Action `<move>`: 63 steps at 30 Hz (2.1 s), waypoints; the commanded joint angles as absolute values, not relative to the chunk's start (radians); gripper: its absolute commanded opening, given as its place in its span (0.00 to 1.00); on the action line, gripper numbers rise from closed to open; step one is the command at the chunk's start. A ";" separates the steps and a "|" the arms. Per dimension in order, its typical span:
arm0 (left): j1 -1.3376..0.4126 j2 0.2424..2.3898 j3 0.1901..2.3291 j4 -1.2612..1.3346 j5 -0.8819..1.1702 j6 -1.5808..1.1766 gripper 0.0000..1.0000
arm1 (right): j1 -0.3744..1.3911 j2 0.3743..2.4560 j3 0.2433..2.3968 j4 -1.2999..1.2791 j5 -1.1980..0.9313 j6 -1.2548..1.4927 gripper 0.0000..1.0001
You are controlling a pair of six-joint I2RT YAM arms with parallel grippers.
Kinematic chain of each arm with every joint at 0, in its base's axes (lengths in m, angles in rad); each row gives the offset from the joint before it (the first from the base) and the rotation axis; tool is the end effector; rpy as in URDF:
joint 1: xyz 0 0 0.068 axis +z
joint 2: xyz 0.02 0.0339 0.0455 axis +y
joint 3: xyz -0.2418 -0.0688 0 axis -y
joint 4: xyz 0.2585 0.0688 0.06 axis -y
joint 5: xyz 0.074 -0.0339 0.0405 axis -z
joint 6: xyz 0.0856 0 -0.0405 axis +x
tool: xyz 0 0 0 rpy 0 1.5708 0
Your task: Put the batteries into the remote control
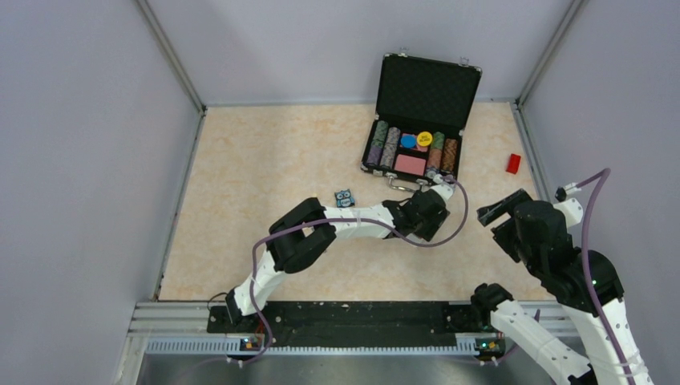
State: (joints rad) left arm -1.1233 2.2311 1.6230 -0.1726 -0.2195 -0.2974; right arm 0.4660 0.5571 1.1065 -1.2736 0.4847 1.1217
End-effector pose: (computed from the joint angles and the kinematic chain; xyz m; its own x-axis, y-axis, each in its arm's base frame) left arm 0.2447 -0.4667 0.0952 -0.5294 0.4420 -0.7241 0.6880 0.7230 -0.0617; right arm 0.1216 0.0165 0.3283 -0.3342 0.7241 -0.6033 0.4960 0.6794 0.5407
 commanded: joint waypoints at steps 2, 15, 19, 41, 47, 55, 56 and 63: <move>-1.136 2.257 1.632 -0.231 -0.265 -0.227 0.68 | 0.456 0.557 1.105 -1.257 0.484 1.117 0.77; -1.095 2.078 1.531 -0.216 -0.176 -0.321 0.01 | 0.457 0.608 1.104 -1.191 0.381 1.061 0.77; -1.039 1.873 1.357 -0.111 -0.069 -0.363 0.00 | 0.456 0.640 1.099 -1.129 0.314 1.017 0.77; -1.025 1.381 1.160 -0.099 0.323 -0.139 0.00 | 0.457 0.889 1.023 -0.767 -0.226 0.811 0.71; -1.024 1.387 1.174 -0.095 0.303 -0.147 0.00 | 0.457 0.886 1.007 -0.753 -0.250 0.830 0.48; -1.025 1.410 1.198 -0.115 0.290 -0.182 0.38 | 0.474 0.907 1.024 -0.719 -0.224 0.861 0.01; -1.024 1.414 1.199 -0.114 0.291 -0.184 0.47 | 0.483 0.913 1.029 -0.718 -0.210 0.863 0.00; -1.024 1.482 1.252 -0.111 0.317 -0.198 0.75 | 0.570 0.955 1.061 -0.711 -0.136 0.877 0.00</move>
